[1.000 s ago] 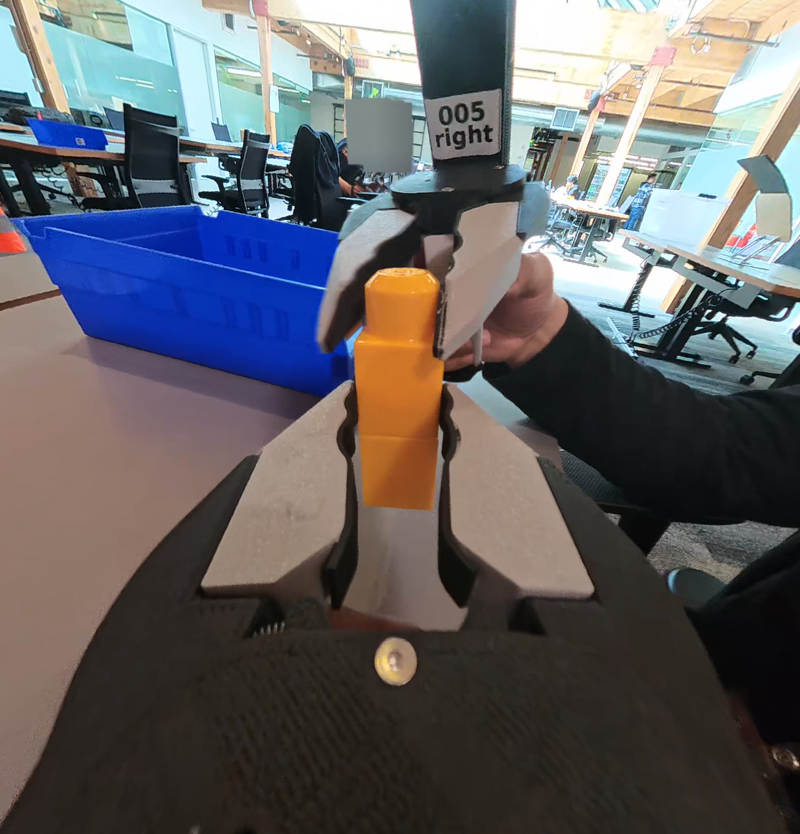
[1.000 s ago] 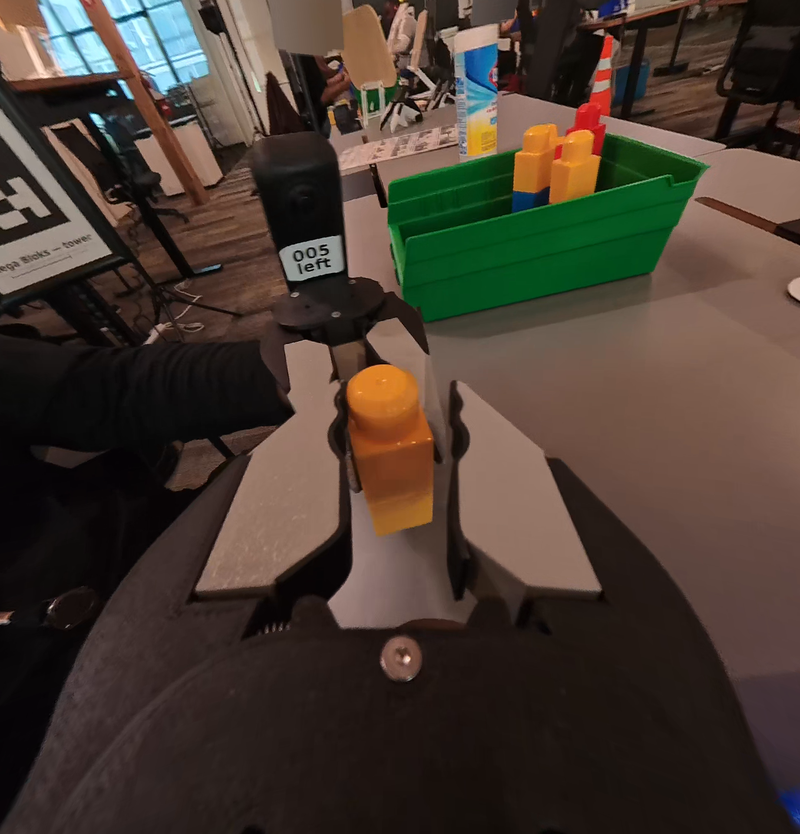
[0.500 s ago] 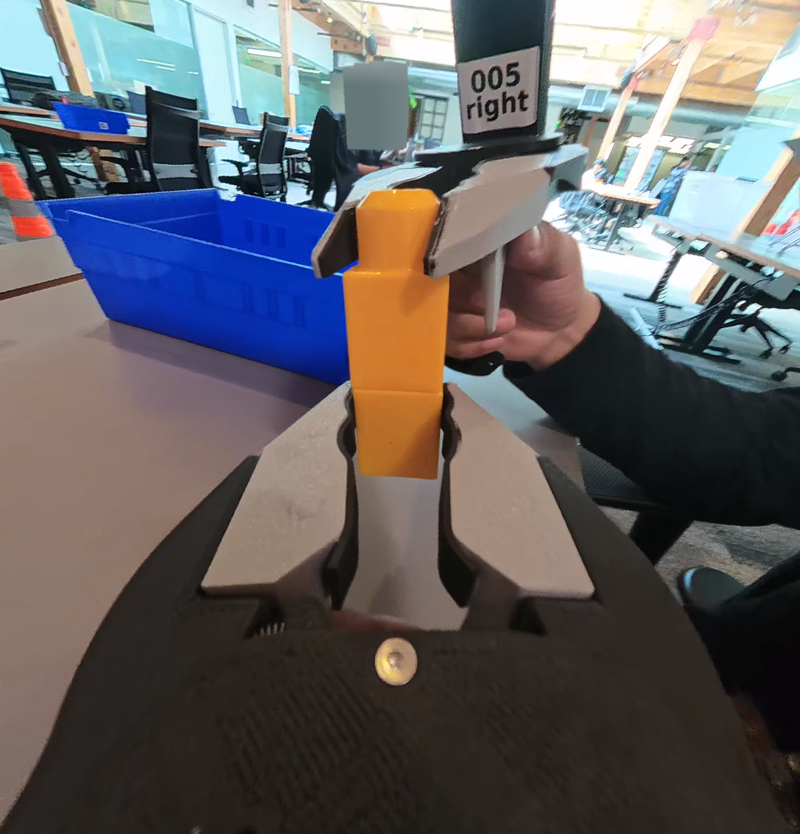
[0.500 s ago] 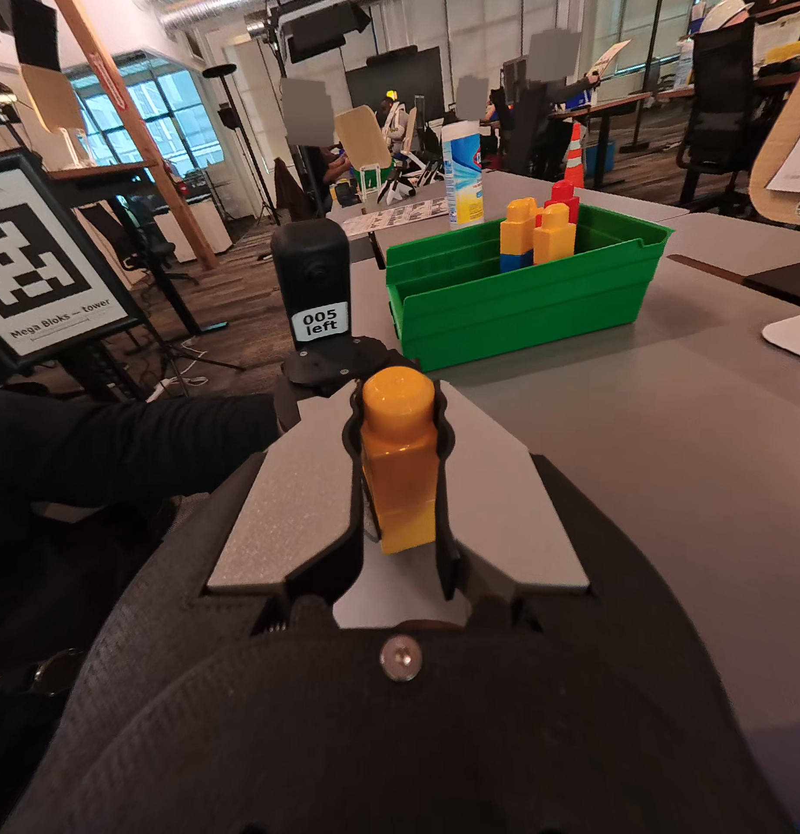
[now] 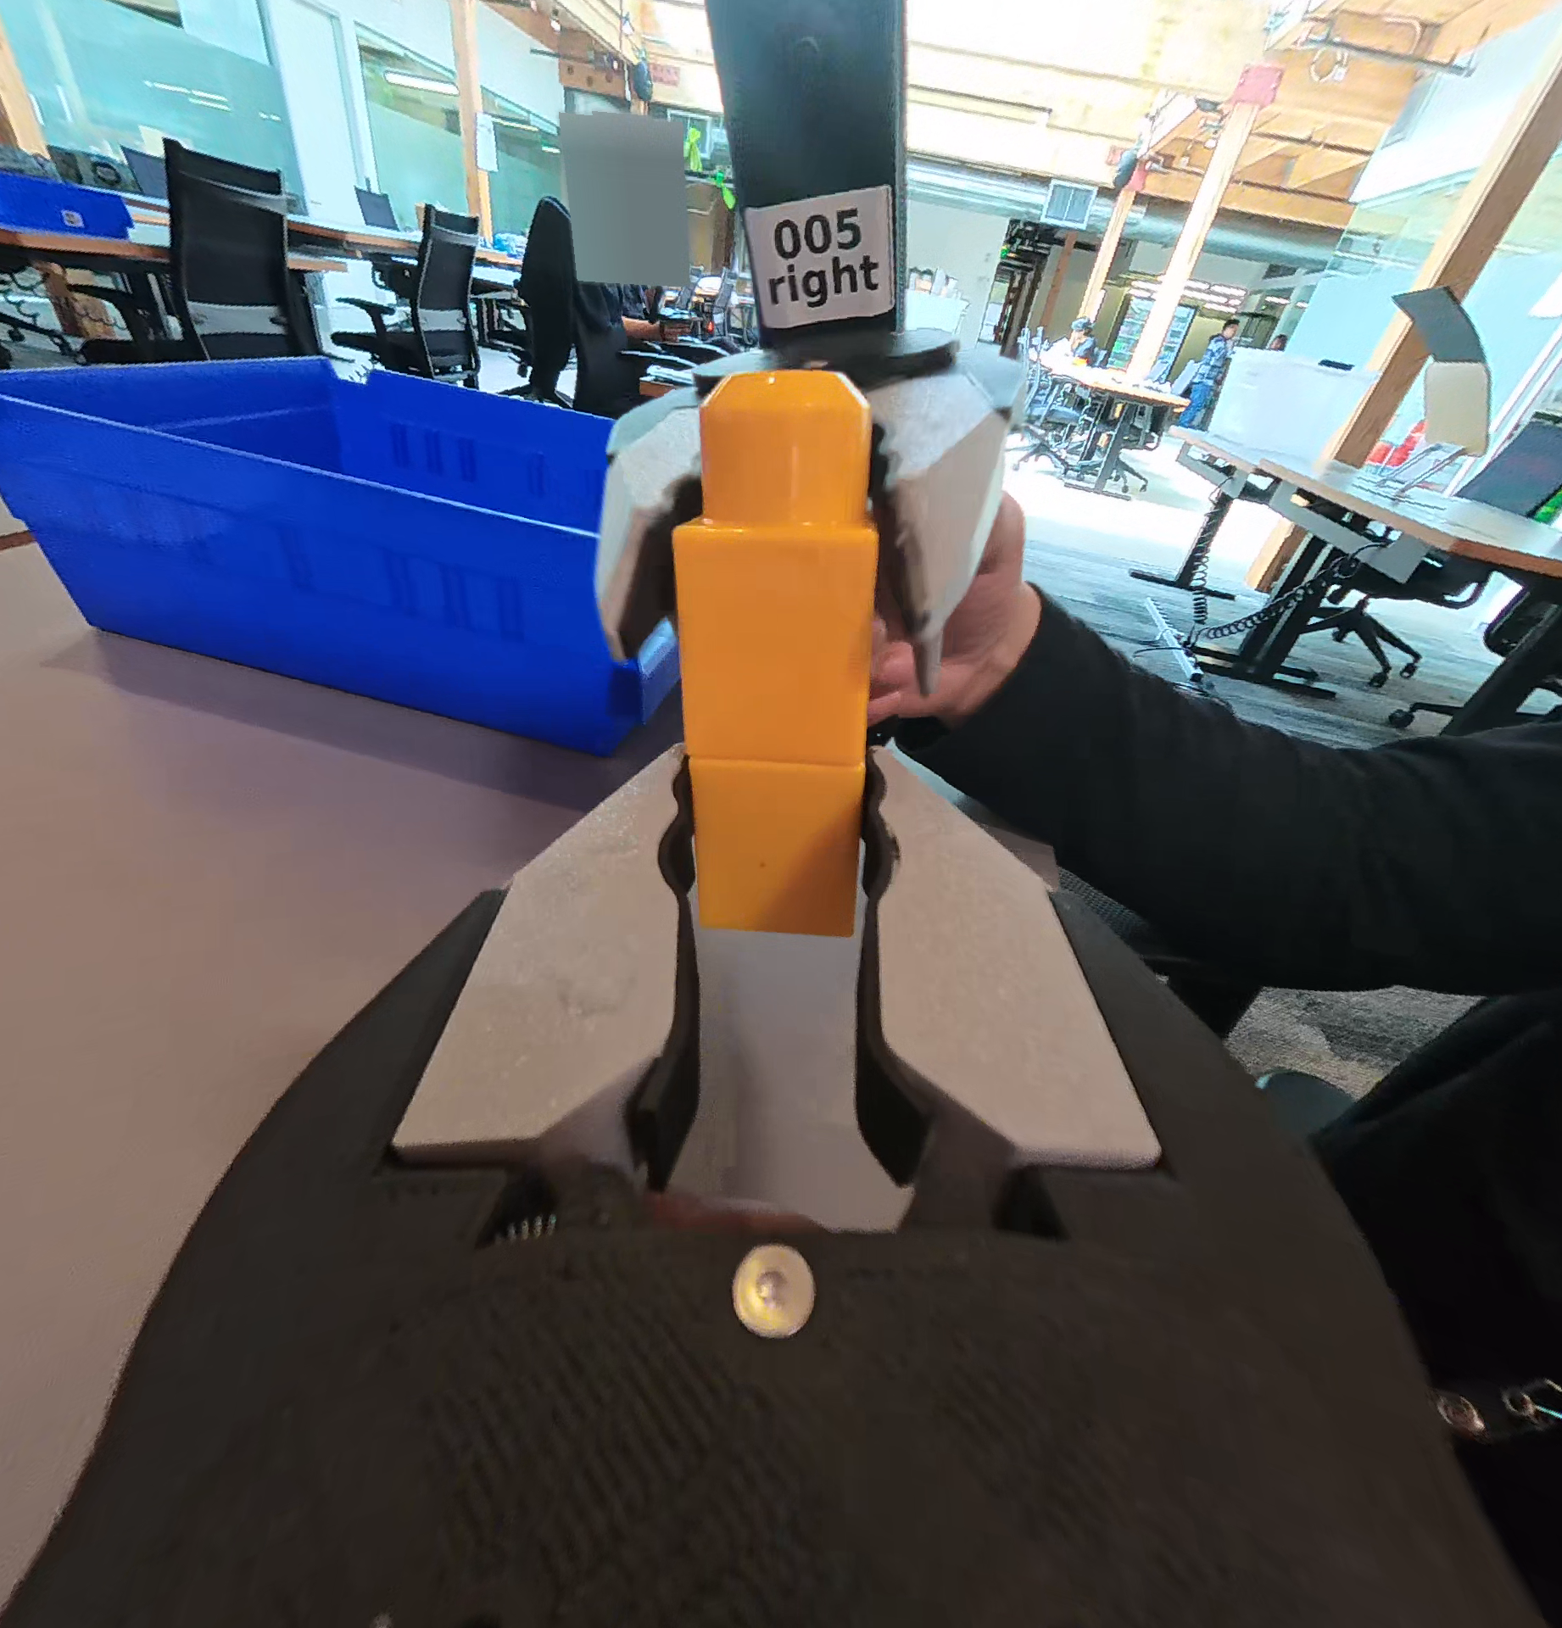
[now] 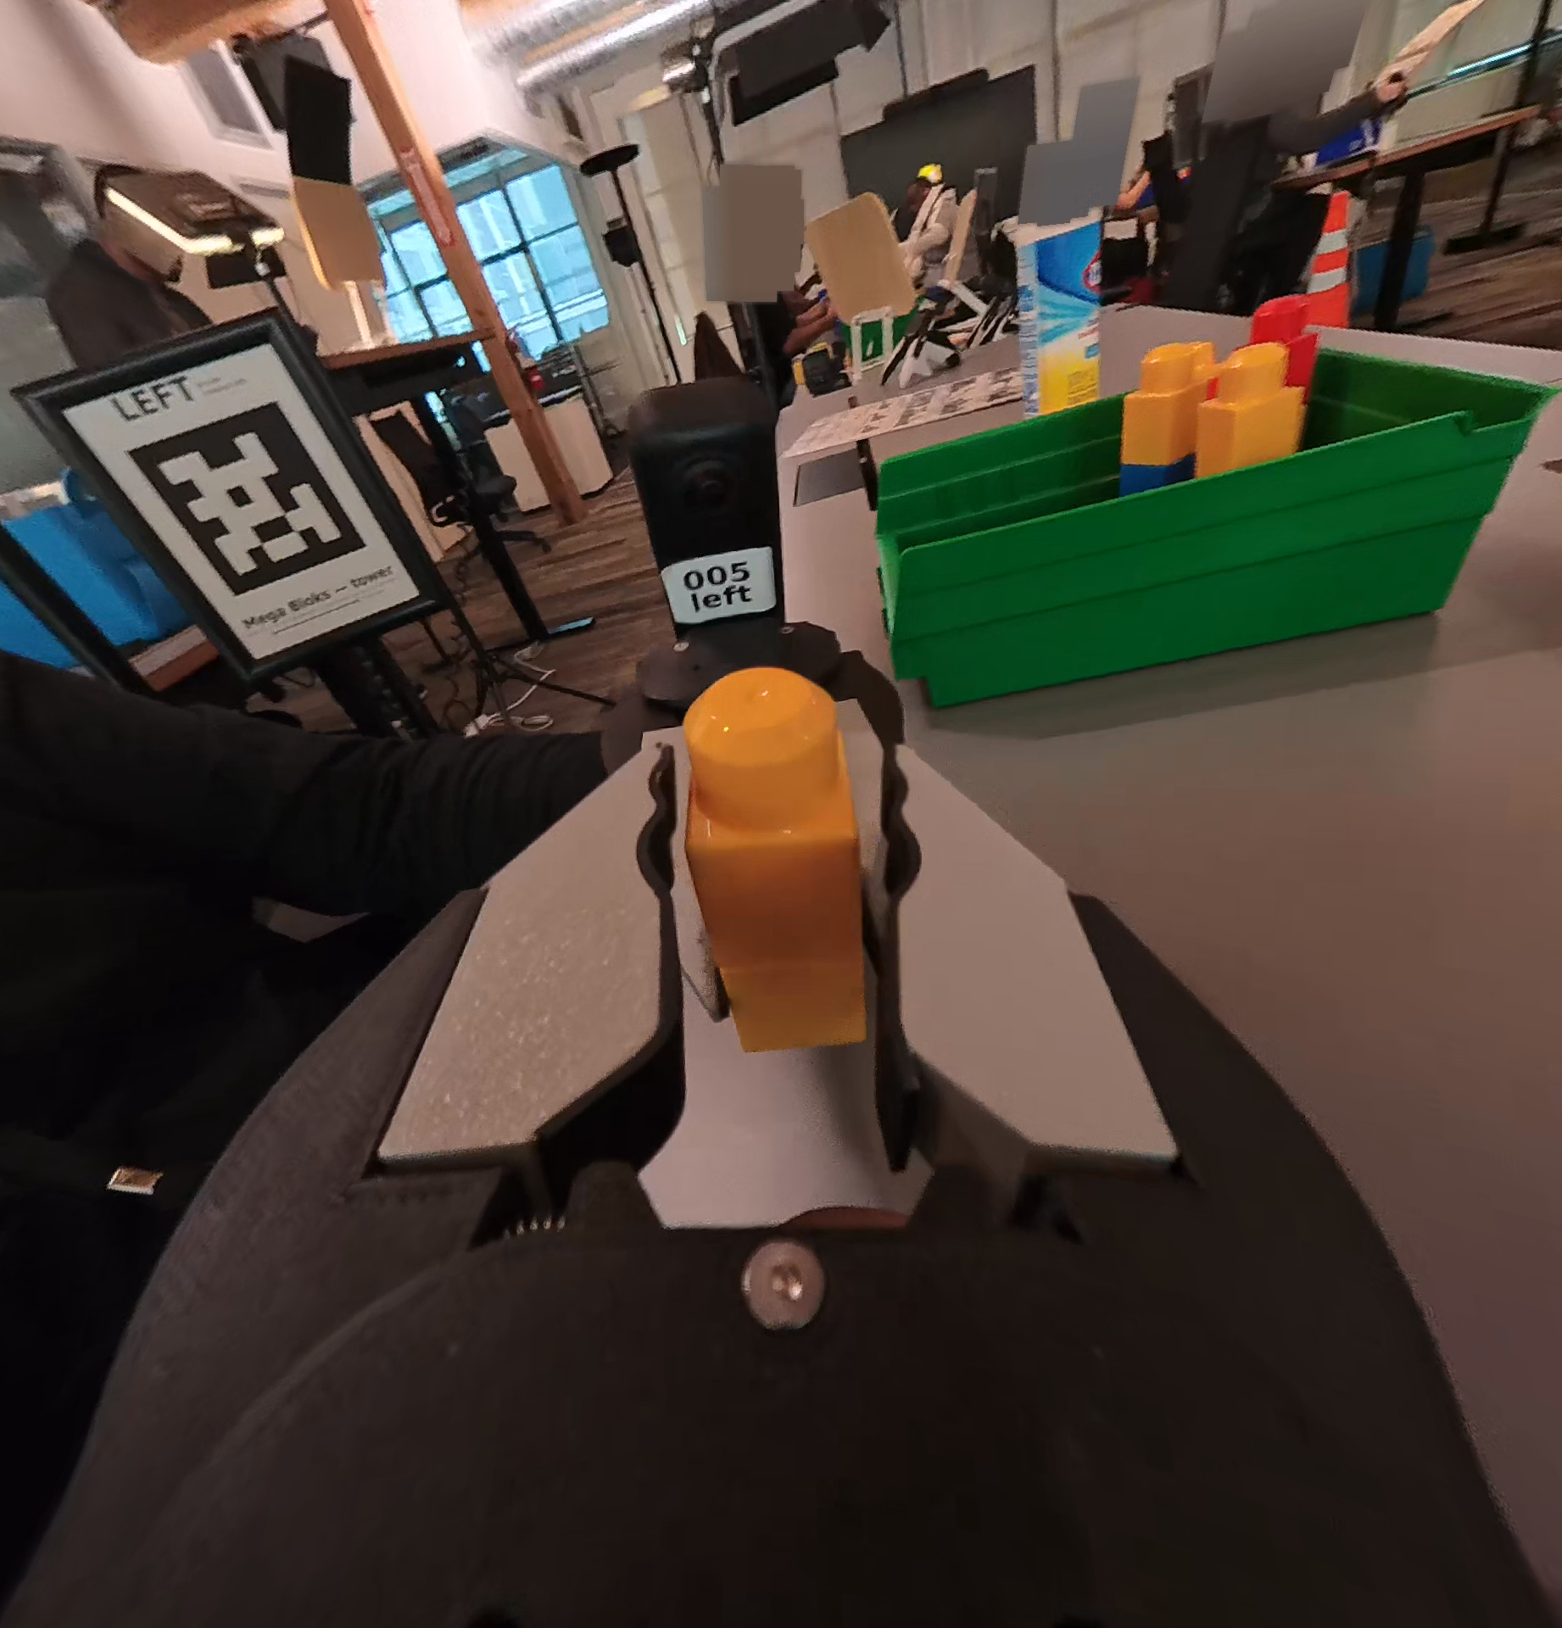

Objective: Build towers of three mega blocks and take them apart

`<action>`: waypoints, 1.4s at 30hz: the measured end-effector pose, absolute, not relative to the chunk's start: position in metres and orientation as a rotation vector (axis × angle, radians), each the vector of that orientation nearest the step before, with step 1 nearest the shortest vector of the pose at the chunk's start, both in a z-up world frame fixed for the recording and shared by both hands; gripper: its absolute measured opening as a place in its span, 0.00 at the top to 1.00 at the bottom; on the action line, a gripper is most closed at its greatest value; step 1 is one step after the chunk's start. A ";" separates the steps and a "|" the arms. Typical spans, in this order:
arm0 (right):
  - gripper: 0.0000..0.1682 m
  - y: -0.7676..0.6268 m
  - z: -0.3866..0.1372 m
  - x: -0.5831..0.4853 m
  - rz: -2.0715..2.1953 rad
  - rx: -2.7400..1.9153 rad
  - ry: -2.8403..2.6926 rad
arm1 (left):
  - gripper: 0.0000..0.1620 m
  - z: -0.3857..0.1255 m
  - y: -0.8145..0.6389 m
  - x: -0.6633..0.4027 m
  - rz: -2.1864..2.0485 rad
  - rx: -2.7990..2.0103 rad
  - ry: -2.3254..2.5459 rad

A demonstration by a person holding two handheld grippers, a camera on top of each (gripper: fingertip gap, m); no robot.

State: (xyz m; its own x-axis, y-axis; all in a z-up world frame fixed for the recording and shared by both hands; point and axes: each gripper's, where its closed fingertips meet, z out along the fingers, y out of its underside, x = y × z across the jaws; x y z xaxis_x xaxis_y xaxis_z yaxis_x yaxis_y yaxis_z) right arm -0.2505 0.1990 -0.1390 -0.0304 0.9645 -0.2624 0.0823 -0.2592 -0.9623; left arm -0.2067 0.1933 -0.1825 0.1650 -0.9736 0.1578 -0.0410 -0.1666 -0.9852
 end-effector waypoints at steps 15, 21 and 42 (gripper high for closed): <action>0.78 0.244 -0.163 -0.269 1.028 -1.656 -1.001 | 0.79 -0.192 0.237 -0.222 -0.725 -1.509 0.924; 0.78 0.174 -0.069 -0.231 1.576 -1.073 -1.051 | 0.79 -0.165 0.187 -0.216 -1.235 -1.353 1.004; 0.63 0.216 -0.150 -0.241 1.001 -1.799 -1.079 | 0.79 -0.179 0.221 -0.218 -0.840 -1.402 0.936</action>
State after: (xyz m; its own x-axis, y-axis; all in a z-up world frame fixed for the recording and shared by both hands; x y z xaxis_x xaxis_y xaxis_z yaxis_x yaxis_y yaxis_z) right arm -0.2412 0.2164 -0.1495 0.3244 0.9193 -0.2226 0.2912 -0.3210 -0.9012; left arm -0.2184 0.2213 -0.1791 0.4171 -0.9080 -0.0391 -0.0592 0.0158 -0.9981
